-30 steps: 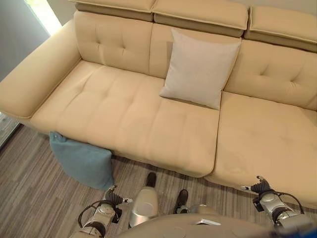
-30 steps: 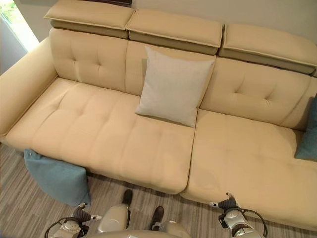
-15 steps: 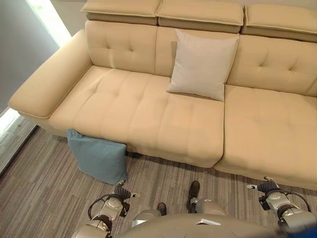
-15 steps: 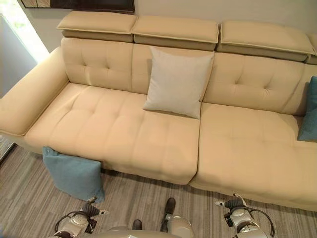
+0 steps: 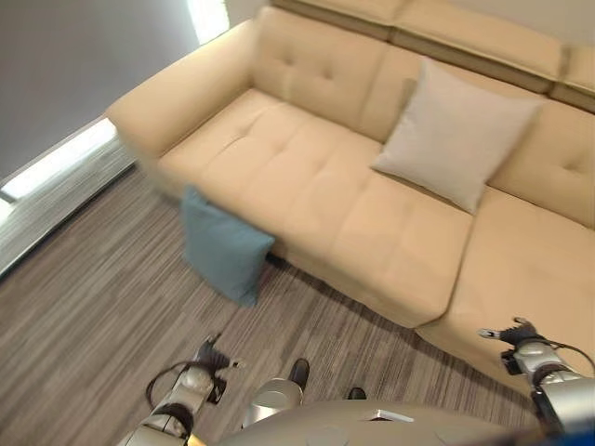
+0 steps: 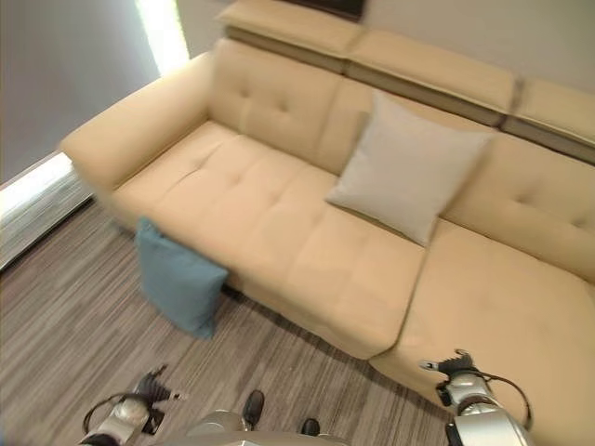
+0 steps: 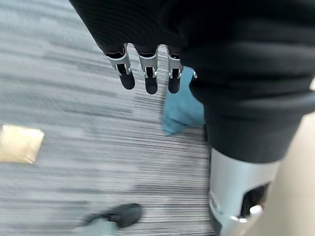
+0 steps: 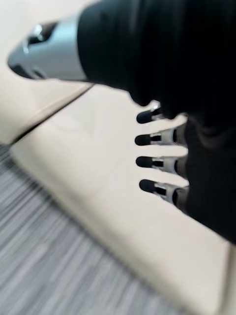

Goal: Pick up all the scattered cushions and arrange them neatly on the sofa.

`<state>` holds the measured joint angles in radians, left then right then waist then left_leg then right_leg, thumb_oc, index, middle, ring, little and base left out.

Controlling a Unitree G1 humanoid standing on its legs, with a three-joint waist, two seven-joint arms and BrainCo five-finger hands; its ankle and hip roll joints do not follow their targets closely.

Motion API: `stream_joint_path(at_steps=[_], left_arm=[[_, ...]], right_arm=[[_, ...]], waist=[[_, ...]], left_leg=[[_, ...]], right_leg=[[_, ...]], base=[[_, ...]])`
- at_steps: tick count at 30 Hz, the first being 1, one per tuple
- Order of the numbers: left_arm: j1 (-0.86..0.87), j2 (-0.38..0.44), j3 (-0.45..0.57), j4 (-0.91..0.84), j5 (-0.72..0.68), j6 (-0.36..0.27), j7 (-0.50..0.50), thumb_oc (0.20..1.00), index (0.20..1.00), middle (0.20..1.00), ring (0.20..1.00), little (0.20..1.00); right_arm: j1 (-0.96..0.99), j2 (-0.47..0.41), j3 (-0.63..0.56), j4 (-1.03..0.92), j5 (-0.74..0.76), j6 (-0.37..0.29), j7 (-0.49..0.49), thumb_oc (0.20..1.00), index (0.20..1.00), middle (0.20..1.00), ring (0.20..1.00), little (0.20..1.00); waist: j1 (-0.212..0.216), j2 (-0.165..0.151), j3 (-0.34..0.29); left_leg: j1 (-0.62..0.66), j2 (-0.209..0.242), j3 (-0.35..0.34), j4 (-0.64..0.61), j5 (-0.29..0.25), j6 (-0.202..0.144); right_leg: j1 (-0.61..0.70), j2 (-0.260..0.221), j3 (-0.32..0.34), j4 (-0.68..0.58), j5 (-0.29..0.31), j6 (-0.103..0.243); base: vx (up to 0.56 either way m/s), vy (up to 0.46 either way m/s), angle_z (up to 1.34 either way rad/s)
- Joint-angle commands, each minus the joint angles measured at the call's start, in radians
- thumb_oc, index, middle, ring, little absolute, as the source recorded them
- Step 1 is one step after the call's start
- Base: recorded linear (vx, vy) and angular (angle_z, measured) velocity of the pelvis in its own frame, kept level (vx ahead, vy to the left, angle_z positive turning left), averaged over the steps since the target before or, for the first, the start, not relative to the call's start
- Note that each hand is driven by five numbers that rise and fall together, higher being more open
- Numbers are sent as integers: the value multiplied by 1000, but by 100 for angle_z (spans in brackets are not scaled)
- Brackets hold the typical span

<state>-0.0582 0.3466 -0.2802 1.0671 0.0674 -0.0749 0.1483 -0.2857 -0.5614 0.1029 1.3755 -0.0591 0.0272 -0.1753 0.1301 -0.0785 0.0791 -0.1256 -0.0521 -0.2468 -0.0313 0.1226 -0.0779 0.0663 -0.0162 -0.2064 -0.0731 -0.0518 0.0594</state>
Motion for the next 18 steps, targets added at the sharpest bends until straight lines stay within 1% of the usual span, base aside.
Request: stream_joint_path(at_steps=[1, 2, 3, 4, 5, 6, 7, 8, 9, 10, 11, 12, 13, 15, 16, 17, 18], left_arm=[[-33, 19, 24, 5, -7, -9, -19, 1000, 1000, 1000, 1000, 1000], [-12, 1, 71, 25, -23, -8, 10, 1000, 1000, 1000, 1000, 1000], [-8, -10, 101, 30, -17, -1, 27, 1000, 1000, 1000, 1000, 1000], [7, -9, 112, 36, -17, -5, 32, 1000, 1000, 1000, 1000, 1000], [20, -19, 118, 39, -18, -4, 43, 1000, 1000, 1000, 1000, 1000], [19, -32, 115, 38, -24, -2, 54, 1000, 1000, 1000, 1000, 1000], [18, -50, 109, 37, -27, 0, 52, 1000, 1000, 1000, 1000, 1000], [22, -53, 102, 43, -27, -2, 50, 1000, 1000, 1000, 1000, 1000], [23, -53, 102, 42, -27, -2, 50, 1000, 1000, 1000, 1000, 1000], [30, -54, 102, 47, -26, -2, 46, 1000, 1000, 1000, 1000, 1000], [30, -54, 103, 47, -26, -2, 46, 1000, 1000, 1000, 1000, 1000], [35, -52, 111, 53, -26, -4, 49, 1000, 1000, 1000, 1000, 1000], [36, -49, 115, 55, -27, -4, 51, 1000, 1000, 1000, 1000, 1000], [36, -49, 115, 55, -27, -4, 51, 1000, 1000, 1000, 1000, 1000], [36, -49, 115, 55, -27, -4, 51, 1000, 1000, 1000, 1000, 1000], [48, -28, 142, 81, -33, -5, 68, 1000, 1000, 1000, 1000, 1000], [54, -25, 141, 83, -31, -6, 72, 1000, 1000, 1000, 1000, 1000]], right_arm=[[5, -74, 11, -2, 35, -19, -3, 1000, 1000, 1000, 1000, 1000], [128, 67, 43, -141, 12, -60, -26, 1000, 1000, 1000, 1000, 1000], [167, 125, 49, -184, -13, -70, -51, 1000, 1000, 1000, 1000, 1000], [172, 167, 70, -206, -37, -89, -74, 1000, 1000, 1000, 1000, 1000], [216, 216, 85, -219, -43, -79, -65, 1000, 1000, 1000, 1000, 1000], [220, 237, 78, -224, -18, -84, -54, 1000, 1000, 1000, 1000, 1000], [209, 246, 77, -200, -52, -72, -71, 1000, 1000, 1000, 1000, 1000], [213, 250, 76, -182, -63, -62, -74, 1000, 1000, 1000, 1000, 1000], [213, 250, 76, -182, -63, -62, -74, 1000, 1000, 1000, 1000, 1000], [200, 254, 88, -173, -73, -57, -78, 1000, 1000, 1000, 1000, 1000], [199, 255, 89, -173, -73, -57, -78, 1000, 1000, 1000, 1000, 1000], [193, 263, 104, -171, -82, -55, -82, 1000, 1000, 1000, 1000, 1000], [191, 267, 112, -169, -89, -55, -85, 1000, 1000, 1000, 1000, 1000], [191, 267, 112, -168, -89, -55, -85, 1000, 1000, 1000, 1000, 1000], [191, 267, 112, -168, -89, -55, -85, 1000, 1000, 1000, 1000, 1000], [183, 293, 144, -199, -123, -46, -84, 1000, 1000, 1000, 1000, 1000], [196, 296, 144, -205, -123, -47, -81, 1000, 1000, 1000, 1000, 1000]], waist=[[-12, -21, 25], [-49, -27, 50], [-78, -35, 58], [-79, -38, 61], [-91, -39, 67], [-107, -38, 66], [-124, -33, 53], [-135, -17, 38], [-137, -17, 38], [-134, -10, 30], [-134, -11, 31], [-129, -10, 29], [-128, -12, 31], [-128, -12, 31], [-128, -12, 31], [-116, -8, 64], [-127, -7, 58]], left_leg=[[-29, 4, 78, 106, -160, 13], [-66, 15, 150, 153, -165, 17], [-73, 51, 271, 198, -193, 31], [-69, 56, 297, 230, -215, 36], [-59, 65, 323, 253, -233, 38], [-40, 74, 356, 252, -248, 43], [2, 95, 416, 234, -265, 43], [54, 119, 462, 202, -286, 30], [55, 119, 461, 201, -286, 30], [80, 113, 475, 148, -281, 28], [84, 111, 476, 142, -279, 28], [103, 100, 459, 109, -278, 32], [104, 94, 451, 101, -275, 35], [104, 93, 451, 101, -275, 35], [104, 93, 451, 101, -275, 35], [98, 45, 365, 61, -239, 80], [98, 32, 337, 48, -231, 85]], right_leg=[[-49, -47, -53, 19, -7, 45], [-59, -53, -59, 27, -4, 39], [-76, -66, -87, 28, 4, 33], [-78, -74, -107, 27, 8, 28], [-74, -78, -115, 29, 8, 27], [-74, -83, -128, 31, 8, 25], [-68, -97, -178, 34, 11, 26], [-47, -93, -211, 30, -5, 38], [-46, -94, -212, 29, -5, 38], [-44, -99, -228, 38, 0, 44], [-43, -100, -228, 38, 0, 44], [-44, -104, -226, 57, -2, 48], [-48, -110, -227, 73, -1, 50], [-48, -110, -227, 73, -2, 50], [-48, -110, -227, 73, -2, 50], [-136, -125, -99, 229, -17, 58], [-156, -94, -24, 239, -24, 59]], base=[[-232, -53, 144], [-309, -9, 127], [-307, 20, 79], [-180, 31, 93], [-92, 47, 90], [-81, 96, 83], [40, 154, 61], [69, 123, 85], [110, 177, 134], [14, 110, 165], [6, 210, 91], [-18, 142, 37], [-18, 141, -18], [-5, 21, 42], [-128, 279, 46], [-109, 298, 17], [-76, 306, 25]])
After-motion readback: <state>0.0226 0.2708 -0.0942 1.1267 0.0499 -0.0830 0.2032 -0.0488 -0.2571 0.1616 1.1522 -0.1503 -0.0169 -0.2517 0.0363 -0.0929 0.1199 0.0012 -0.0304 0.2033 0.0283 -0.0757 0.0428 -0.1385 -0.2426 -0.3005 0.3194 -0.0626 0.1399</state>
